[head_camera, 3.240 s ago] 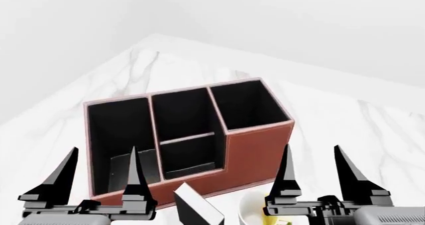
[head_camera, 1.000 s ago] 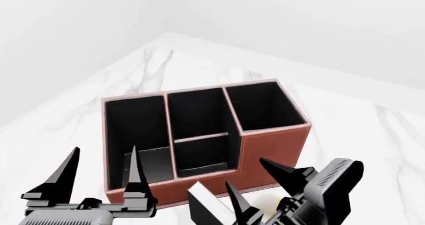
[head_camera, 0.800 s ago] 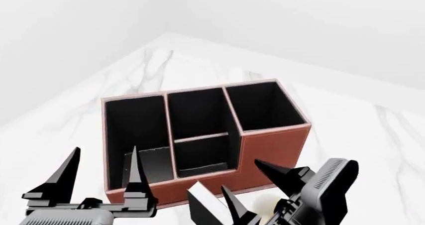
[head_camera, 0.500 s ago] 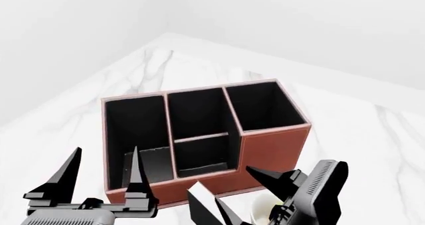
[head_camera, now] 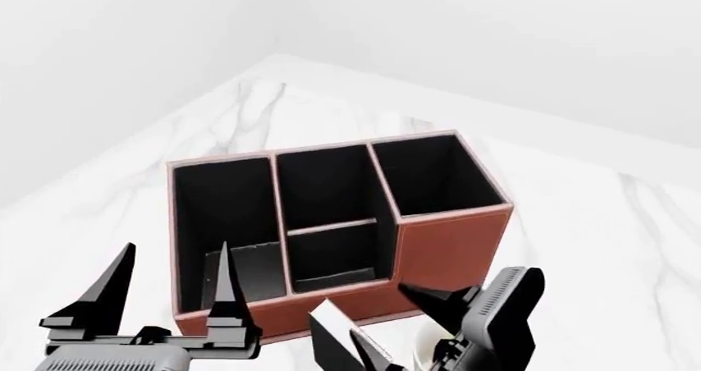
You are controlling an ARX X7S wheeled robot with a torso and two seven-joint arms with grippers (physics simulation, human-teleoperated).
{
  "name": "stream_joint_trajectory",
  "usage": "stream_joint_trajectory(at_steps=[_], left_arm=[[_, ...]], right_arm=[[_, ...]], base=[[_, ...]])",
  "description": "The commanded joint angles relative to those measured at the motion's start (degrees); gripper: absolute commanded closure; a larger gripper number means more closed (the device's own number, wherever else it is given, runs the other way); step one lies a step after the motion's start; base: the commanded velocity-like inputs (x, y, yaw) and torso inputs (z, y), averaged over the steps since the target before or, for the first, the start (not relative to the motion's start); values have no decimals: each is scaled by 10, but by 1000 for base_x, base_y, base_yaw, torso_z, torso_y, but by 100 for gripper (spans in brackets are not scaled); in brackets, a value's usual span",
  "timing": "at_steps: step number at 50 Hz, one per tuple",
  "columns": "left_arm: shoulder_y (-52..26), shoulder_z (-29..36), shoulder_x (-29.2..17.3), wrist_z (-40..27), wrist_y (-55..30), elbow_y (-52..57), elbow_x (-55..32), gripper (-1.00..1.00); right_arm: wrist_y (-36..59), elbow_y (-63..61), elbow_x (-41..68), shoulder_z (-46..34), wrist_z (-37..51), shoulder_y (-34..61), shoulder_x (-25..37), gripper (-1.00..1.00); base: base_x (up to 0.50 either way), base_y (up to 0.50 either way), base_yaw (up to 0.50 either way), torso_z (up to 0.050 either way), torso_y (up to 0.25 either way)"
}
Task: Pick up the book and place it in the right compartment of the caddy.
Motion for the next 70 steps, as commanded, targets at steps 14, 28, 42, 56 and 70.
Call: stream_joint_trajectory(at_steps=[14,28,42,56,70], left_arm=[[0,2,-4,-5,2,0,-1,-100],[-1,4,-6,-7,2,-2,-1,-100],[-1,6,-8,-10,2,1,-4,-100],[1,7,-11,-14,1,7,-5,-100],[0,7,-13,-16,2,4,-6,-100]], right_arm=[[-26,50,-41,-29,-13,-17,-19,-100],[-30,57,-44,-33,-14,-19,-21,-100],[-36,70,-50,-45,-20,-25,-28,-100],[-46,90,-59,-55,-26,-31,-36,-100],[-59,116,-62,-60,-34,-35,-44,-100]], base=[[0,0,0,0,0],[0,0,0,0,0],[0,0,0,0,0],[0,0,0,0,0],[0,0,0,0,0]])
